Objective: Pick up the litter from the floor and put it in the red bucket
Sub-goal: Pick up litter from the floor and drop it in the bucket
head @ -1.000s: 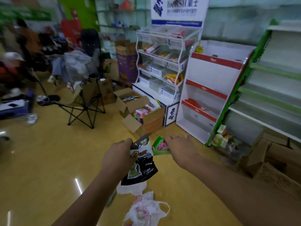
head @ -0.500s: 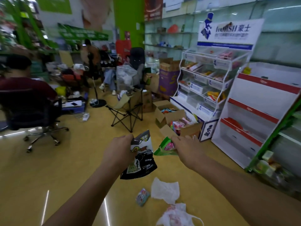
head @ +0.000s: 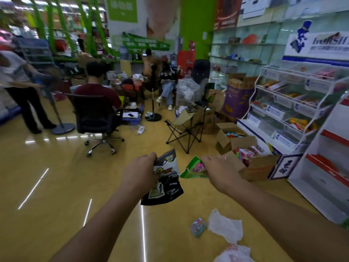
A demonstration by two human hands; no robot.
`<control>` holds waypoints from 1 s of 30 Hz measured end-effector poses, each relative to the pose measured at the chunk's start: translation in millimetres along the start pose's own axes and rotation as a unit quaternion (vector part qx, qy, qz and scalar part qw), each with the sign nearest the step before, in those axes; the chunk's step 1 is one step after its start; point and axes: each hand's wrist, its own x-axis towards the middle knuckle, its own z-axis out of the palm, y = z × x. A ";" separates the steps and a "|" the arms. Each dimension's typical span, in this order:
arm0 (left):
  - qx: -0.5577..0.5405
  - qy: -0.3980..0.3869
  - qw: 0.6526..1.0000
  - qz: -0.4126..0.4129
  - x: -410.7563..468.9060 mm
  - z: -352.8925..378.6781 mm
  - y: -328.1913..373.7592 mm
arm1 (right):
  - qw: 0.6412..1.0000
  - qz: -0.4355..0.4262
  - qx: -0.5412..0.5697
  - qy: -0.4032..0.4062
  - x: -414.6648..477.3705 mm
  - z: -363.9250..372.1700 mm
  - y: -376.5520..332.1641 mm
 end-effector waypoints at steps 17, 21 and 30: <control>0.035 0.036 0.985 -0.164 -49.9 -48.7 -152.4 | 0.988 -0.155 0.007 0.000 95.2 16.1 -169.5; 0.037 0.040 0.978 -0.203 -48.3 -51.1 -186.4 | 0.981 -0.194 -0.001 0.011 132.0 24.2 -203.0; 0.076 0.070 0.952 -0.287 -18.0 -57.3 -259.6 | 0.953 -0.302 0.003 0.015 235.7 32.7 -282.8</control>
